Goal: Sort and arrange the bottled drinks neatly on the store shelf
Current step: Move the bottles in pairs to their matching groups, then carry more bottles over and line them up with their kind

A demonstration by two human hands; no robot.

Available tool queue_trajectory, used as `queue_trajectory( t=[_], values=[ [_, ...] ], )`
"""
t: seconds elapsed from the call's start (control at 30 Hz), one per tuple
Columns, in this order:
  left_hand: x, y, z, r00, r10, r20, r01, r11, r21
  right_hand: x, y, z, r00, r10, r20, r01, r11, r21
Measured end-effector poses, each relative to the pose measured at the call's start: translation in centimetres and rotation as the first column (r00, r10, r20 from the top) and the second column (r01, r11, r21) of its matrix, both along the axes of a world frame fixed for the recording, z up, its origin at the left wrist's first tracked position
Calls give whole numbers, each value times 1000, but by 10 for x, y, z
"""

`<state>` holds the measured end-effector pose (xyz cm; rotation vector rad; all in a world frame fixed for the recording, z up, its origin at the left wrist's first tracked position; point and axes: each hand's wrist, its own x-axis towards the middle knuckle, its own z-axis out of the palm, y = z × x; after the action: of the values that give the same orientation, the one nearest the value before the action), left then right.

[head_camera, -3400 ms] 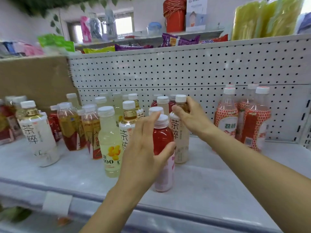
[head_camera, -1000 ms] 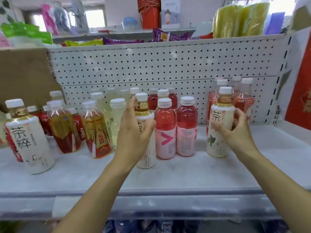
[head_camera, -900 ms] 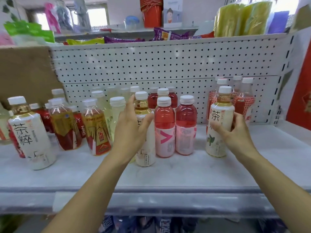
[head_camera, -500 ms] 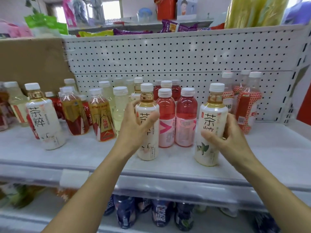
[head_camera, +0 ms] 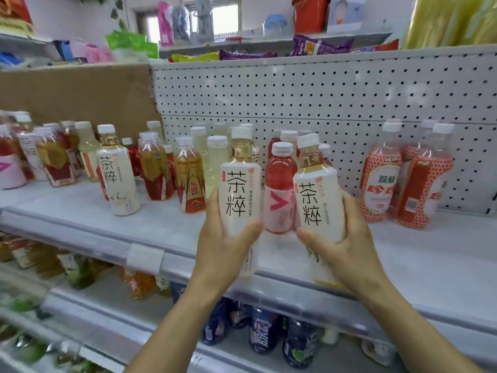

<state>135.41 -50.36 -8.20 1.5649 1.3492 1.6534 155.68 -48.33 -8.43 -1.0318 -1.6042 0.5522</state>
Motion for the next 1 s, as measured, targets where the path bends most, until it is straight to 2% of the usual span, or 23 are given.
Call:
queue_trajectory(
  t=[0.2,0.4,0.53,0.7,1.0],
  values=[
    [-22,-46,-14,988,73,137,-62,995,-80,-40,-23,7,996,54,78,-54,999,4],
    [-78,-64,-22,983,133,127,-116,984,-136,-105,-40,8,986,136,101,-133,991,-33],
    [-141,-83,-31,978,167,128,-145,976,-163,-173,-52,-7,976,206,77,-198,976,-93],
    [-241,-104,-48,982,133,134,-100,969,-224,-277,-69,-28,964,261,-39,-264,945,-195],
    [-418,-129,-66,975,197,99,-157,935,-319,-458,-84,-42,954,285,-94,-299,925,-234]
  ],
)
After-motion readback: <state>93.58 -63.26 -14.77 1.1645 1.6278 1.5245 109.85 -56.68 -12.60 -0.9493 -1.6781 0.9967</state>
